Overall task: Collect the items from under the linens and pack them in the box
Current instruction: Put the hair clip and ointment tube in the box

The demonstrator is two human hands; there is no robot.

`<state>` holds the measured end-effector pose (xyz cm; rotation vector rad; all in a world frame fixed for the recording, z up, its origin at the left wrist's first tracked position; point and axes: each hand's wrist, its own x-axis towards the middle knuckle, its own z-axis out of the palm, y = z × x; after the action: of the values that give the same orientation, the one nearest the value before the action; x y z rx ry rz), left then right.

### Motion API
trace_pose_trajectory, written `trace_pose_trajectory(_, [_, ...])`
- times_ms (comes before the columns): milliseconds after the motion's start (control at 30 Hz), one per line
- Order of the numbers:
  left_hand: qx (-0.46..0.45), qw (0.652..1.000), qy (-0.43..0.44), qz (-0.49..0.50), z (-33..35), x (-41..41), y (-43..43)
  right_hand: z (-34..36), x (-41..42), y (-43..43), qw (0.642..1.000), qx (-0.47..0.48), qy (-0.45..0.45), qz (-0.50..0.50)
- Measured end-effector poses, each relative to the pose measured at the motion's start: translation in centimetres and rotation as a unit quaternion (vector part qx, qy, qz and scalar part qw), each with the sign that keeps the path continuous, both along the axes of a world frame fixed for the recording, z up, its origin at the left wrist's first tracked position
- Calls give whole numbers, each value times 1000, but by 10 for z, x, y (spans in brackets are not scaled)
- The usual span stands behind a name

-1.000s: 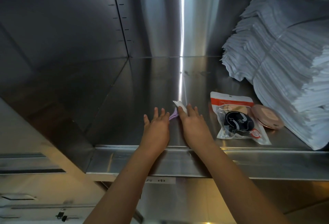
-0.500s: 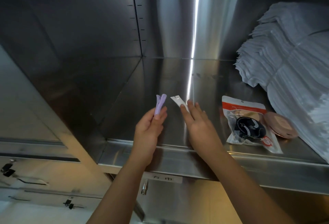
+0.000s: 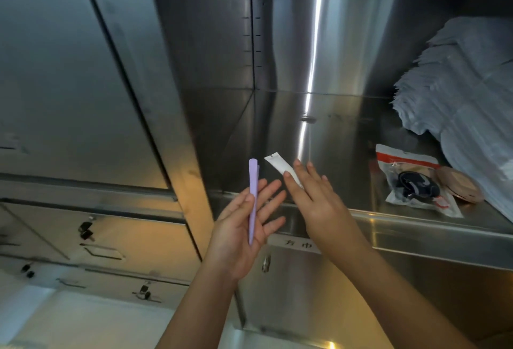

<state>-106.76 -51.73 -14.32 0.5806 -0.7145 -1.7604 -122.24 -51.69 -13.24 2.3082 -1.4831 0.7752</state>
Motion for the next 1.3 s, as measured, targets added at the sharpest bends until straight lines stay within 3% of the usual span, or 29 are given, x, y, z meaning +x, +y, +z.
trace_pose_trajectory(300, [16, 997, 65, 31, -14, 90, 80, 1, 77, 76, 996, -5, 33, 87])
trace_pose_trajectory(567, [21, 986, 75, 149, -23, 190, 147, -2, 182, 108, 974, 0, 44, 220])
trace_pose_trajectory(900, [41, 938, 108, 327, -40, 316, 199, -32, 333, 99, 922, 1, 48, 384])
trace_pose_trajectory(1300, [93, 875, 110, 462, -50, 478, 161, -49, 536, 23, 868, 24, 41, 494])
